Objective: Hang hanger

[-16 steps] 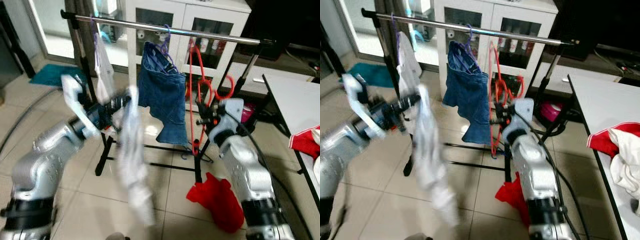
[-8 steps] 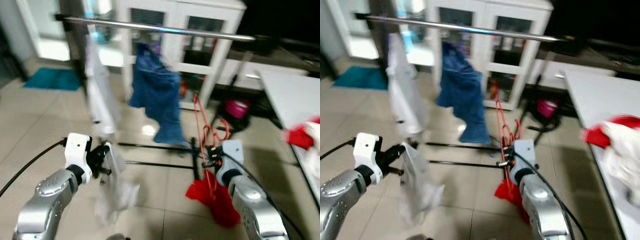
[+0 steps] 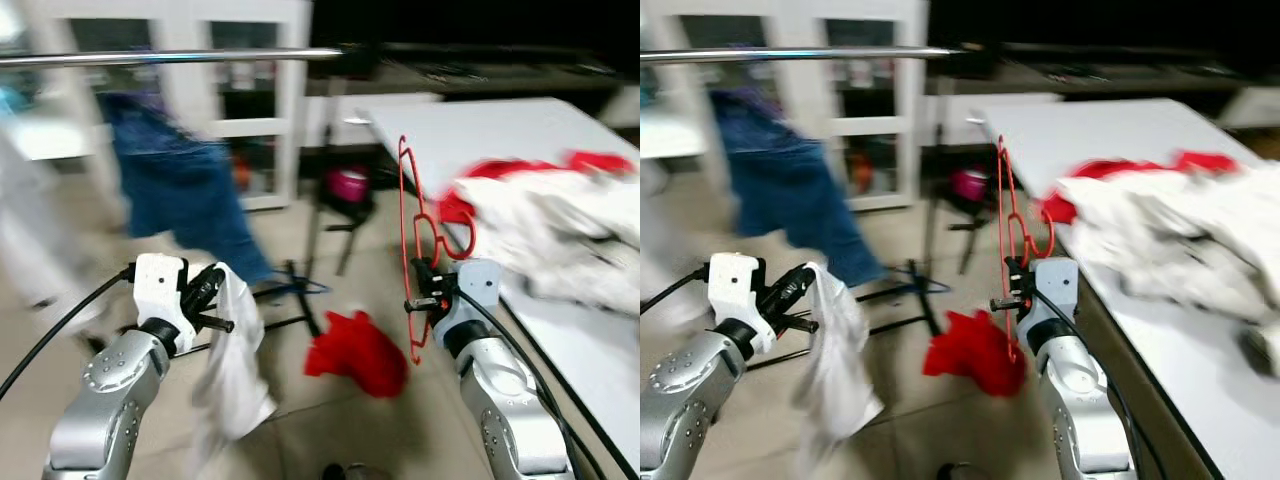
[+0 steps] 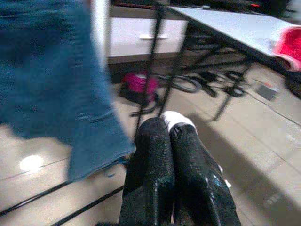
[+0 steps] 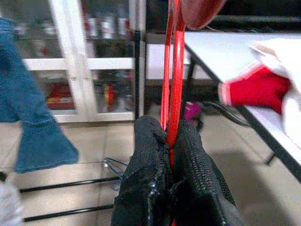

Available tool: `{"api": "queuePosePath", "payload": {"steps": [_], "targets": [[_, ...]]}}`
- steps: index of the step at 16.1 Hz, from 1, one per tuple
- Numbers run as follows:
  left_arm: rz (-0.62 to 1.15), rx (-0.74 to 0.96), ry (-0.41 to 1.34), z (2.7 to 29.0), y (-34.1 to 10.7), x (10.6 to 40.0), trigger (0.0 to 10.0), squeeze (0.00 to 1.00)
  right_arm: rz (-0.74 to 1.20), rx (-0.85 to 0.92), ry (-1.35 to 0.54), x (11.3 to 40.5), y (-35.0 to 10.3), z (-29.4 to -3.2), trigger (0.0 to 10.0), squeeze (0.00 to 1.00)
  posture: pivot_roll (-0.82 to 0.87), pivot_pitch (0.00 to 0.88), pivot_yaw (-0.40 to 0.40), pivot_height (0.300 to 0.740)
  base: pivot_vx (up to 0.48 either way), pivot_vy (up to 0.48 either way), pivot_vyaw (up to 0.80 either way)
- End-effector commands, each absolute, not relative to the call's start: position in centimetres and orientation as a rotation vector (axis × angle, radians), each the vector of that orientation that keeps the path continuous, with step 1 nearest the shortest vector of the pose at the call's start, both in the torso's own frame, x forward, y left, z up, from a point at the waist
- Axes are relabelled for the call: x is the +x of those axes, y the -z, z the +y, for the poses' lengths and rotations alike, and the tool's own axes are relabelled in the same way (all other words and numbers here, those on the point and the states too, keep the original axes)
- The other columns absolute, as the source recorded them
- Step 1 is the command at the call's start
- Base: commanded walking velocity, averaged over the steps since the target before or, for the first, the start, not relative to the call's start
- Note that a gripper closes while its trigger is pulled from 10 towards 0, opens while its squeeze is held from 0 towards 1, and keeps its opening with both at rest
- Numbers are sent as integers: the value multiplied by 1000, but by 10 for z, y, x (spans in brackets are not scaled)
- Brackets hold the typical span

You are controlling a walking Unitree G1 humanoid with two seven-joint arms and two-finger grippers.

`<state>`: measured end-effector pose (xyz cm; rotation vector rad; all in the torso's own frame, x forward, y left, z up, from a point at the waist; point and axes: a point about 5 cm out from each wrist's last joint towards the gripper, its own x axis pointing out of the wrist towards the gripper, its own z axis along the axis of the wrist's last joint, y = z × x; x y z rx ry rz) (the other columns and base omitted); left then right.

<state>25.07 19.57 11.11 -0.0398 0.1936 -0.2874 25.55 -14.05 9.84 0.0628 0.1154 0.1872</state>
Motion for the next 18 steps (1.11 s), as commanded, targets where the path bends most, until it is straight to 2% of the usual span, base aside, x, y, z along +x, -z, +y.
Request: {"api": "queuePosePath", "payload": {"steps": [1,3,5,9,14,16,18], "targets": [[161,-36,307,188,-117,250,10000,0,113,76,-201,255,-100,-141,10000,0,-83,0,-75,740,0,0,-800],[154,-42,323,181,-116,249,10000,0,134,113,-217,253,-99,-140,10000,0,-73,0,-90,740,0,0,-800],[136,-56,292,184,-119,248,10000,0,128,154,-207,255,-100,-139,10000,0,-64,0,-103,740,0,0,-800],[159,-60,285,185,-116,247,10000,0,150,200,-216,252,-99,-142,10000,0,-75,0,-93,740,0,0,-800],[165,-60,286,183,-113,248,10000,0,186,172,-273,253,-95,-142,10000,0,-83,0,-90,740,0,0,-800],[166,-51,304,180,-113,253,10000,0,185,239,-291,252,-93,-140,10000,0,-86,0,-77,740,0,0,-800],[165,-46,328,177,-116,254,10000,0,158,163,-271,253,-95,-144,10000,0,-79,0,-82,740,0,0,-800]]}}
